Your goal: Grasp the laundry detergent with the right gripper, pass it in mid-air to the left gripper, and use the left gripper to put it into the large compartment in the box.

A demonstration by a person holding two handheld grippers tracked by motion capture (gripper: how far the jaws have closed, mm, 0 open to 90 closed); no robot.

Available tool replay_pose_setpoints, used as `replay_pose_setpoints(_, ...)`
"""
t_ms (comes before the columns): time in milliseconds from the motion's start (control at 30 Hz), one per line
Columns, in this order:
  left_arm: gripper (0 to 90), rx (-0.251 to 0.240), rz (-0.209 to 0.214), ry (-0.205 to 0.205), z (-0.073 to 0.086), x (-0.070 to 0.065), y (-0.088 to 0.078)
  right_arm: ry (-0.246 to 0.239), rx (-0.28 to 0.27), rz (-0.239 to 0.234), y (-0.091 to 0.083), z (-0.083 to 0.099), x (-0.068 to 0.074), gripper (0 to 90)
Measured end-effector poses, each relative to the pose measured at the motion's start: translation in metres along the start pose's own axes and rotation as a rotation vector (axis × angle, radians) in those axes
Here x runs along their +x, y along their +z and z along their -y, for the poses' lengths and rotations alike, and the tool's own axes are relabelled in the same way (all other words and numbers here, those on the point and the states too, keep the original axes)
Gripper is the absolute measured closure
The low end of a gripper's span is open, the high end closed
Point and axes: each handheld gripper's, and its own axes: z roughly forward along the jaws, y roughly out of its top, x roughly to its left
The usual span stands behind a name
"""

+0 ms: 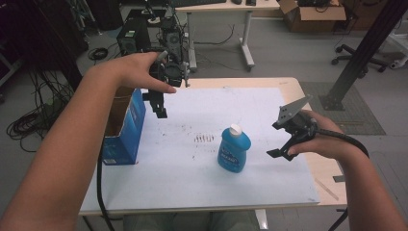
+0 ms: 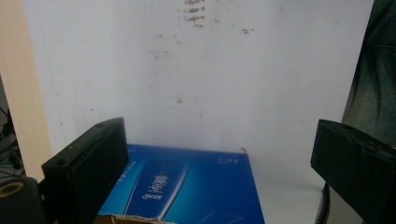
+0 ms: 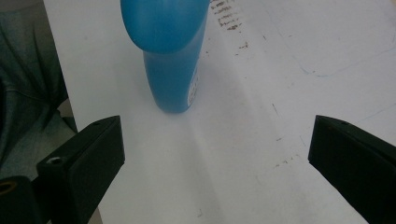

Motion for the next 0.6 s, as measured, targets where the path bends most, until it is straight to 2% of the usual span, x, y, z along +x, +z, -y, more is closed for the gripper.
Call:
replay_pose_setpoints(200, 4.6, -0.006, 0.000, -0.007, 0.002, 0.000, -0.001, 0.016, -0.053, 0.013, 0.008, 0.010, 0.005, 3.2)
replay_pose_setpoints(600, 4.6, -0.019, -0.008, -0.005, 0.006, -0.003, -0.005, 0.040, -0.126, 0.020, 0.027, 0.022, 0.013, 2.7)
